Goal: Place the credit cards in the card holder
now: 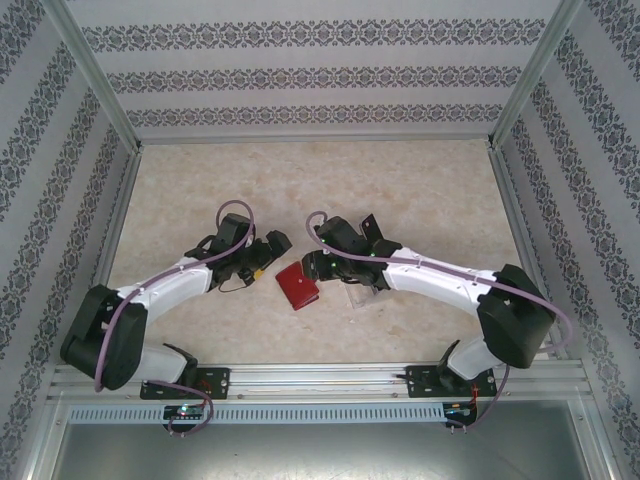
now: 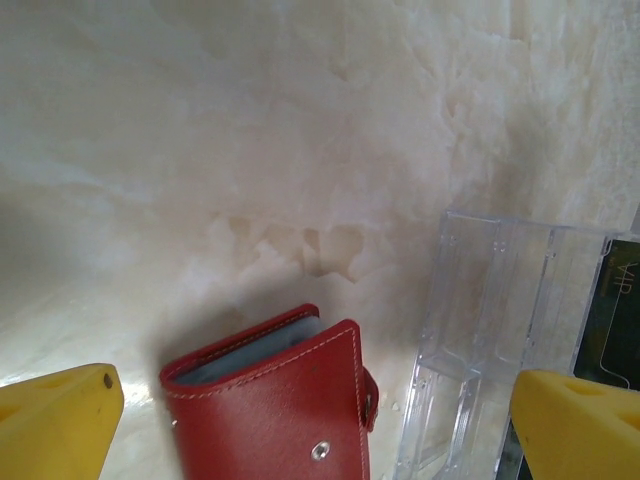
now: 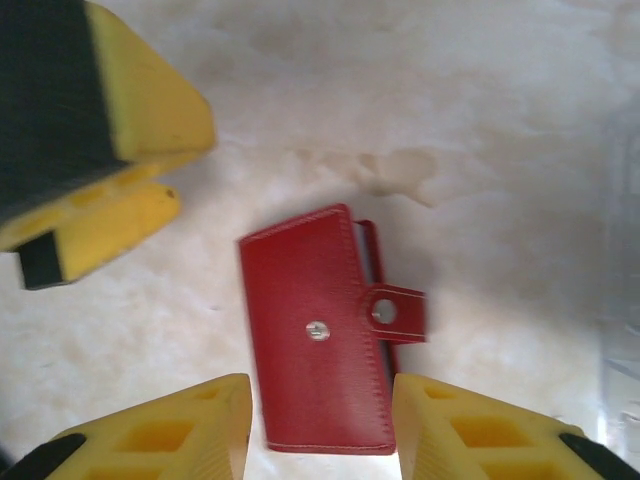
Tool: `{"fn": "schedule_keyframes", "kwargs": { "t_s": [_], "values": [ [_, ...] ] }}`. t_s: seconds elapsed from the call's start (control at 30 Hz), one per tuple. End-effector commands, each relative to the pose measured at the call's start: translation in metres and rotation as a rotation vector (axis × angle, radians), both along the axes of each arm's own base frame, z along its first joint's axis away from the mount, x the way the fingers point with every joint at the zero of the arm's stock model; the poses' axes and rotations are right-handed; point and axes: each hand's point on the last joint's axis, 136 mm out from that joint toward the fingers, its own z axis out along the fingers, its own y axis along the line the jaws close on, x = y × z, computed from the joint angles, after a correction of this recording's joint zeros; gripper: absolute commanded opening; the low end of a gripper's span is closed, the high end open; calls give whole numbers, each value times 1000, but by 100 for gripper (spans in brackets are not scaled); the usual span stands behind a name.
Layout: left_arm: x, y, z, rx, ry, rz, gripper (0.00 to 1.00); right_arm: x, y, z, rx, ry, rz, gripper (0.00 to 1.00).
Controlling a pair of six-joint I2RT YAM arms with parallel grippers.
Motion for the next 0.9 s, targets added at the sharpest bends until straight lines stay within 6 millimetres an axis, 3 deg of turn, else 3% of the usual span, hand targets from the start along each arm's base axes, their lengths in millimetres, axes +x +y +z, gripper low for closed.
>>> {"fn": "schedule_keyframes", "kwargs": {
  "t_s": [0.0, 0.3, 0.57, 0.87],
  "values": [
    [14, -11, 11, -43, -40, 8, 100, 0, -8, -21, -113, 22, 23, 43],
    [17, -6, 11, -24, -40, 40, 100, 10, 8, -33, -150, 17, 67, 42],
    [15, -19, 26, -74, -56, 40, 100, 13, 20, -42, -155, 36, 95, 39],
    [14, -19, 28, -92, -49, 76, 100, 15, 14, -59, -189, 46, 79, 24]
  ]
}}
